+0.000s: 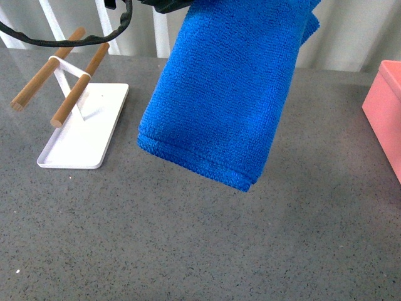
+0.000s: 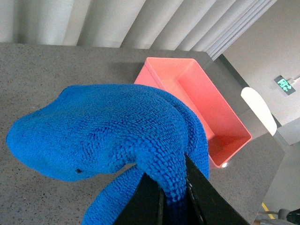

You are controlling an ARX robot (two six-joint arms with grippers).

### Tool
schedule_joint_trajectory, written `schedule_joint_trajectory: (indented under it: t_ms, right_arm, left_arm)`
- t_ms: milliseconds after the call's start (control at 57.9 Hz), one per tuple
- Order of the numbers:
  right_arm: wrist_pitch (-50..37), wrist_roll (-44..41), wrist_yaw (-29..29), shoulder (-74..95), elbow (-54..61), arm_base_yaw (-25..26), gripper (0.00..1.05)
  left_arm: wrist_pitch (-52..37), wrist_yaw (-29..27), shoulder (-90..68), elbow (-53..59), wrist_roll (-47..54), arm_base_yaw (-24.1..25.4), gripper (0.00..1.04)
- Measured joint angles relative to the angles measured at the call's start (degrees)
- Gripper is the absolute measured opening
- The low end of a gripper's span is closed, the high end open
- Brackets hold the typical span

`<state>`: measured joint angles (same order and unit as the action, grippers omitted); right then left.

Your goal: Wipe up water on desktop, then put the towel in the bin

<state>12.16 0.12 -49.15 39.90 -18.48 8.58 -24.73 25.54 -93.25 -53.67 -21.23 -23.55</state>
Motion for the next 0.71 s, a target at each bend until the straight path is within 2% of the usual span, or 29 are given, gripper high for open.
schedule_joint_trajectory:
  t_ms: [311,536,709]
  right_arm:
    - [-16.2,-2.4,3.5,30.0,-9.3,-7.5,0.98]
    - [-22.9,-1.0,4.6,40.7,-14.3,-12.4,0.98]
    - [-28.7,0.9,2.4,46.2,-16.4,-14.5,0.98]
  left_arm:
    - [0.0,0.0,0.0,0.0,0.0,0.0,0.05]
    - [0.0,0.0,0.0,0.0,0.0,0.0,0.05]
    - [0.0,0.0,0.0,0.0,0.0,0.0,0.05]
